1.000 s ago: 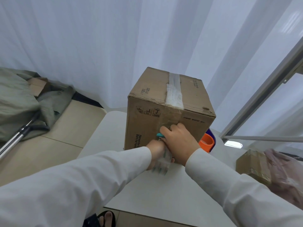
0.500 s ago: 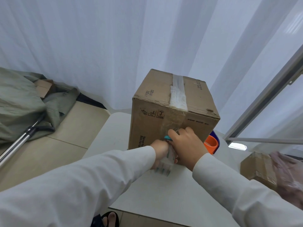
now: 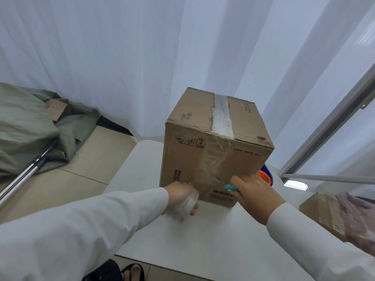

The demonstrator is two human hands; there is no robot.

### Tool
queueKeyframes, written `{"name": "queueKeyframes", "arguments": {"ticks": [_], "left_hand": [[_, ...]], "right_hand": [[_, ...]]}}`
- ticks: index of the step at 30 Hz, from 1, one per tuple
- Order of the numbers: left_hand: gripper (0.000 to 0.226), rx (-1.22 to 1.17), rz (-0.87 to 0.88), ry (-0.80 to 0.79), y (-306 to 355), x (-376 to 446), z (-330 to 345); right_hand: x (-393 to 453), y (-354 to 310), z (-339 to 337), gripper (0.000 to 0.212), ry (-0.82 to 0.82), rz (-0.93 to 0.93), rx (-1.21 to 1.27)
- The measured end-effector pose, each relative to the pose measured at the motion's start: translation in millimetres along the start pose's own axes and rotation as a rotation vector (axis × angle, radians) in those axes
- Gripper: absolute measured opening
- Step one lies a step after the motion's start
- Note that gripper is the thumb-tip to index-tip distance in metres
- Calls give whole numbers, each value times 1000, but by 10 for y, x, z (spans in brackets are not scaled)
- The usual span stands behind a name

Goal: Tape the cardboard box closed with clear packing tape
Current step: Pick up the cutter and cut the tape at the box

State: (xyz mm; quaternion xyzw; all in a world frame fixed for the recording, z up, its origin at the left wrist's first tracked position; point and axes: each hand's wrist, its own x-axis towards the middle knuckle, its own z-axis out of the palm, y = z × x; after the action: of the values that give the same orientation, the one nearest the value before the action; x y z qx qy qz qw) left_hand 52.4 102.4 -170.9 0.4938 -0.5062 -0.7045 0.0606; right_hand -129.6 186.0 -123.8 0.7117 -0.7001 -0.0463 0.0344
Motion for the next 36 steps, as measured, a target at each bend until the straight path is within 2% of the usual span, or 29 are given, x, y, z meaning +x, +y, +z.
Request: {"name": "queueKeyframes", "arguments": {"ticks": [3, 7, 8, 10, 14, 18, 21, 24, 28, 31, 36], "left_hand": [[49, 424, 64, -114, -13, -3, -27], [40, 1202, 342, -11, 33, -40, -12], [40, 1319, 405, 1, 42, -60, 8], [43, 1401, 479, -7, 41, -60, 34], [48, 1351, 529, -33, 46, -40, 43], [44, 1194, 522, -88, 40, -21, 30], [36, 1084, 481, -123, 31, -6, 44], [25, 897, 414, -151, 53, -7, 65], [39, 572, 288, -196, 18, 18, 112], [44, 434, 256, -194, -13, 38, 192], [56, 377, 247, -167, -39, 79, 251]], "right_hand": [[-39, 7, 30, 25, -144, -16, 111], [-73, 120, 292, 34, -361, 100, 157], [-85, 142, 386, 35, -374, 128, 140], [-118, 166, 572, 35, -356, 135, 54], [-174, 184, 853, 41, -275, 95, -87], [-182, 179, 919, 57, -322, 102, -59], [-164, 171, 839, 53, -304, 119, -19], [-134, 153, 660, 42, -209, 93, 179], [-112, 29, 491, 35, -108, 45, 549], [-125, -93, 449, 36, -88, 30, 622], [-139, -152, 406, 23, 14, 124, 694]]}}
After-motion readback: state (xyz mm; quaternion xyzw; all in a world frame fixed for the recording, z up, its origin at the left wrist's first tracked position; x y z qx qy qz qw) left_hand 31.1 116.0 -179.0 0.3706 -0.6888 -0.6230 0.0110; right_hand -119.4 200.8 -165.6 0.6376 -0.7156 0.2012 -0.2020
